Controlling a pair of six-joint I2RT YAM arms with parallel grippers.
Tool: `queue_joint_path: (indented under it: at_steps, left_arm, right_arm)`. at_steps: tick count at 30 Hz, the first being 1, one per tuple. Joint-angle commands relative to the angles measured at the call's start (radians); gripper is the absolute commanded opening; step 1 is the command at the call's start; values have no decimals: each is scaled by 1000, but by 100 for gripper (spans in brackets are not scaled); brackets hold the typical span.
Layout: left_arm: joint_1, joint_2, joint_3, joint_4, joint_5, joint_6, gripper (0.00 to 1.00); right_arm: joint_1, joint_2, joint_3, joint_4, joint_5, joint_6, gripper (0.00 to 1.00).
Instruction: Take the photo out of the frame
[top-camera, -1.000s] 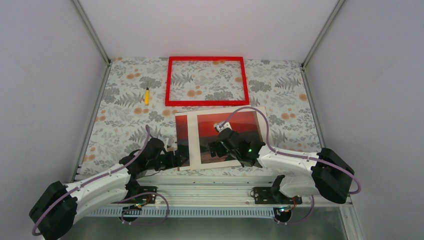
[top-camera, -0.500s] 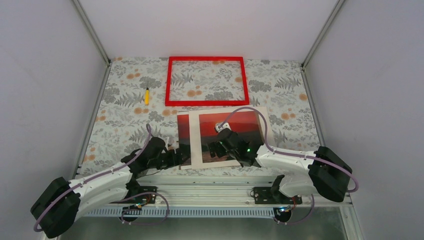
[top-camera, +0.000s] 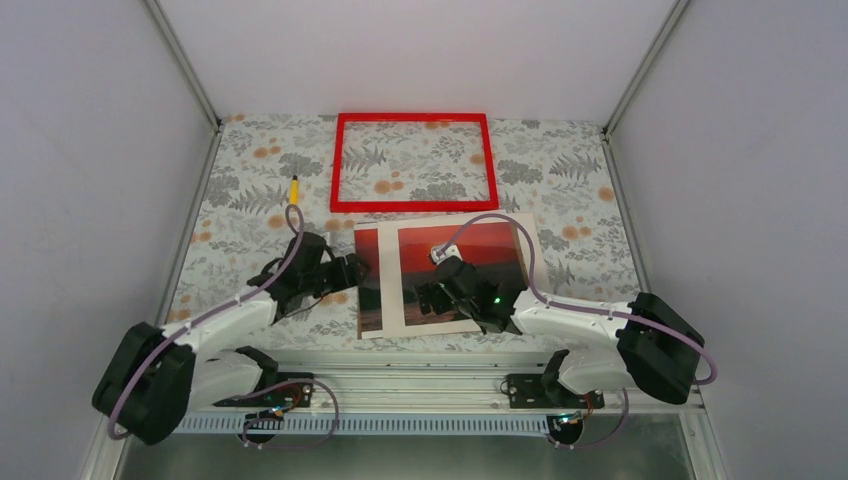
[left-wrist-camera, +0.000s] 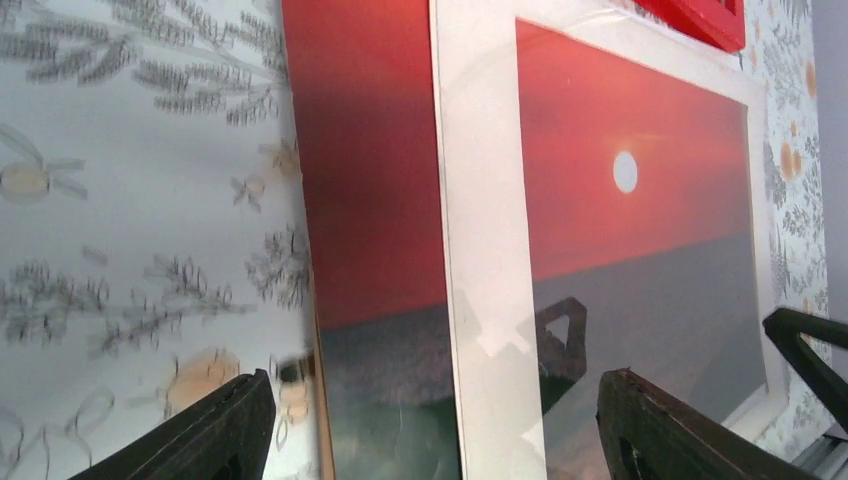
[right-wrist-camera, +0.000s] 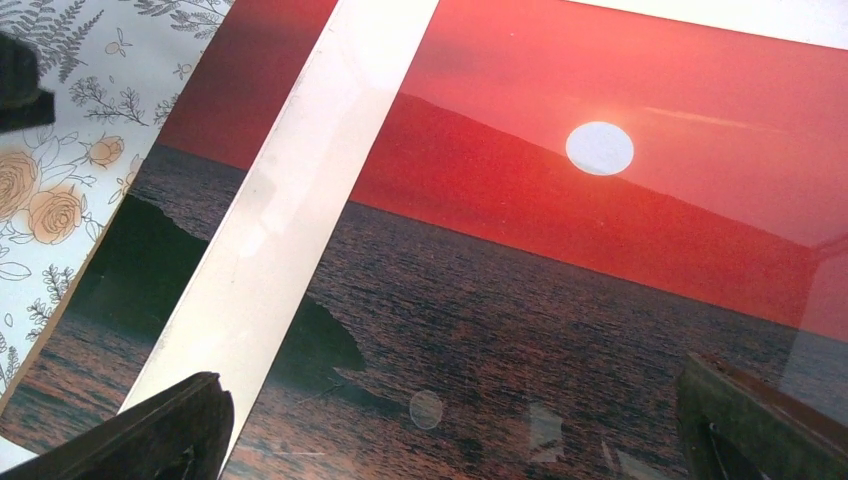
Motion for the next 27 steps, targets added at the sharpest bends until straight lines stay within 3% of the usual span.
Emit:
queue_joint_path:
  at_steps: [1, 10, 27]
  left_arm:
    - [59, 99, 79, 93, 88, 101, 81]
    - [163, 301, 127, 216, 195, 121, 81]
    - [202, 492, 151, 337, 296, 116, 80]
  right_arm:
    - [5, -11, -5, 25, 45, -6, 100]
    - [4, 1, -12, 54, 50, -16, 100]
    - [4, 44, -6, 76, 43, -24, 100]
